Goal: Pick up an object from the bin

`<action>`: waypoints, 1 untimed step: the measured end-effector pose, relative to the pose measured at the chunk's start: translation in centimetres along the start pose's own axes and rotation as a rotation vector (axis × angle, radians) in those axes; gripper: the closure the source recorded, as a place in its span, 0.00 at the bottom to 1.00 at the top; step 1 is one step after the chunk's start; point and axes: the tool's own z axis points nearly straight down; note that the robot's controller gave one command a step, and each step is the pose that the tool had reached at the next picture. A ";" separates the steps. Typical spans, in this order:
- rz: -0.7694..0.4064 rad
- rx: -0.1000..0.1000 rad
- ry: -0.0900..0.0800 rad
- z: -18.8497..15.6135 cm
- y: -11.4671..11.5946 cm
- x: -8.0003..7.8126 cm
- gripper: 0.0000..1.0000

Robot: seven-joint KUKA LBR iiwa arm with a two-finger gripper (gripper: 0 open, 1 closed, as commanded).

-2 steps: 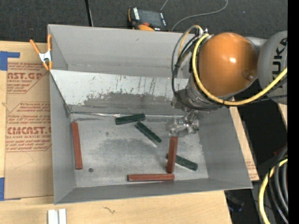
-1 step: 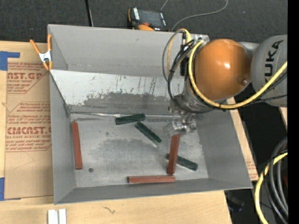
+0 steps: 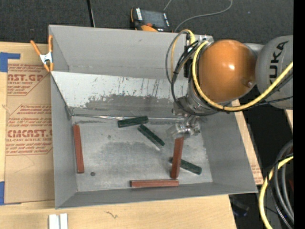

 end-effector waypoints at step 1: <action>0.000 -0.013 0.002 0.3 0.3 0.0 0.00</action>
Offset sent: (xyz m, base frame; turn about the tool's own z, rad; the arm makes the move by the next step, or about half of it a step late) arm 0.0000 0.0000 0.0000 0.0000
